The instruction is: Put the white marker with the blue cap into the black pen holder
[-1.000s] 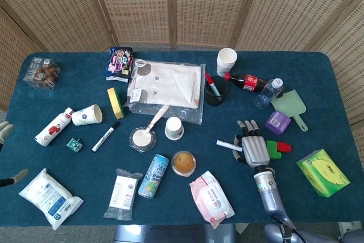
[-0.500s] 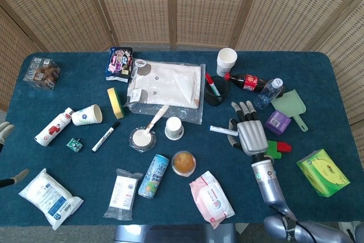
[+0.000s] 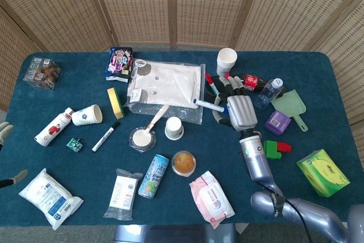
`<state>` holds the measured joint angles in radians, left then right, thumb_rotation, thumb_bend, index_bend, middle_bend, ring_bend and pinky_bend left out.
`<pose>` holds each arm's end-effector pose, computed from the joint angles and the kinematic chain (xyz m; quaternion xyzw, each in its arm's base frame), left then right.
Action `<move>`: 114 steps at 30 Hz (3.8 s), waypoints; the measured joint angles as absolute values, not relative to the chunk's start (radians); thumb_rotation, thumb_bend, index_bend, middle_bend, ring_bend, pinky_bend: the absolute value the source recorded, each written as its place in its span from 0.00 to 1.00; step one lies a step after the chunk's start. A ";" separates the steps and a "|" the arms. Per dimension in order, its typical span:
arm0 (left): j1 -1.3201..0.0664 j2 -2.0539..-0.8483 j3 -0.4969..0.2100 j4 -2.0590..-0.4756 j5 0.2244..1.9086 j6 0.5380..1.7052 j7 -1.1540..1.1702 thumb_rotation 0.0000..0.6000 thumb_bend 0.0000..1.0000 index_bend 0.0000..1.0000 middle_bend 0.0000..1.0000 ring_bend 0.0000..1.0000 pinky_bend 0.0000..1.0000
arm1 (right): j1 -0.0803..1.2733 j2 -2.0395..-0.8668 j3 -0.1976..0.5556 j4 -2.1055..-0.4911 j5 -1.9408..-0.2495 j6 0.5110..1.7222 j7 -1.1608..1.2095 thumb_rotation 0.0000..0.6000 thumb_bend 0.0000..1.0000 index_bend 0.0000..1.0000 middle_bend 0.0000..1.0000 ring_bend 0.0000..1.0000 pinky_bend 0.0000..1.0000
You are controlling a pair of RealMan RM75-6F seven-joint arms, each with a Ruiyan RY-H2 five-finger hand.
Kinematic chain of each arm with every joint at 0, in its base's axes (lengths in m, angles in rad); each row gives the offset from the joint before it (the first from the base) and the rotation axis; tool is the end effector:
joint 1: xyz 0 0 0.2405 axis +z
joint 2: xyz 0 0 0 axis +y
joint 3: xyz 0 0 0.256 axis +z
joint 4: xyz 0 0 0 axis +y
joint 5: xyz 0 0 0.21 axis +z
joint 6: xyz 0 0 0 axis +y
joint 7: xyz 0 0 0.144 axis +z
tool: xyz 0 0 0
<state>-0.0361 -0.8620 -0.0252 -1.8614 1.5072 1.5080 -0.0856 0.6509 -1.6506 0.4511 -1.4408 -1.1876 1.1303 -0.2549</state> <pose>-0.2837 0.1591 0.2135 -0.5725 -0.4224 -0.3994 0.5781 -0.1223 -0.3738 0.0302 0.5864 -0.3992 0.5279 0.4670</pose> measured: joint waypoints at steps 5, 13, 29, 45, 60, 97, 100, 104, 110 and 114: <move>-0.037 -0.861 -0.026 -1.863 1.501 1.505 -0.086 1.00 0.09 0.00 0.00 0.00 0.00 | 0.674 -1.697 0.522 -1.402 -1.135 1.142 -0.108 1.00 0.51 0.62 0.09 0.00 0.02; -0.042 -0.861 -0.032 -1.866 1.477 1.492 -0.087 1.00 0.09 0.00 0.00 0.00 0.00 | 0.730 -1.773 0.588 -1.269 -1.107 1.180 0.016 1.00 0.51 0.62 0.10 0.00 0.04; -0.048 -0.861 -0.056 -1.861 1.424 1.486 -0.101 1.00 0.09 0.00 0.00 0.00 0.00 | 0.918 -1.988 0.709 -0.892 -0.985 1.136 0.276 1.00 0.52 0.63 0.10 0.00 0.04; -0.046 -0.862 -0.072 -1.853 1.375 1.478 -0.104 1.00 0.09 0.00 0.00 0.00 0.00 | 1.159 -2.165 0.771 -0.464 -0.918 1.018 0.434 1.00 0.52 0.63 0.10 0.00 0.04; -0.053 -0.868 -0.074 -1.861 1.364 1.462 -0.078 1.00 0.09 0.00 0.00 0.00 0.00 | 1.180 -2.182 0.732 -0.306 -0.931 0.942 0.546 1.00 0.47 0.53 0.08 0.00 0.04; -0.044 -0.860 -0.054 -1.864 1.441 1.481 -0.099 1.00 0.09 0.00 0.00 0.00 0.00 | 0.986 -1.935 0.627 -0.710 -1.064 1.191 0.557 1.00 0.40 0.29 0.03 0.00 0.04; -0.041 -0.858 -0.049 -1.862 1.457 1.487 -0.109 1.00 0.09 0.00 0.00 0.00 0.00 | 0.930 -1.862 0.598 -0.852 -1.095 1.226 0.522 1.00 0.41 0.29 0.03 0.00 0.04; -0.039 -0.853 -0.042 -1.857 1.480 1.490 -0.132 1.00 0.09 0.00 0.00 0.00 0.00 | 0.835 -1.725 0.547 -1.100 -1.145 1.276 0.438 1.00 0.41 0.28 0.03 0.00 0.04; -0.041 -0.851 -0.030 -1.853 1.516 1.491 -0.130 1.00 0.09 0.00 0.00 0.00 0.00 | 0.657 -1.453 0.443 -1.474 -1.245 1.367 0.265 1.00 0.37 0.26 0.02 0.00 0.04; -0.041 -0.857 -0.021 -1.856 1.537 1.492 -0.106 1.00 0.09 0.00 0.00 0.00 0.00 | 0.526 -1.281 0.355 -1.585 -1.333 1.426 0.203 1.00 0.35 0.25 0.01 0.00 0.04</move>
<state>-0.0414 -0.8571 -0.0205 -1.8564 1.5371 1.4920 -0.1065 0.5260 -1.2810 0.3553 -1.5852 -1.3333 1.4257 0.2025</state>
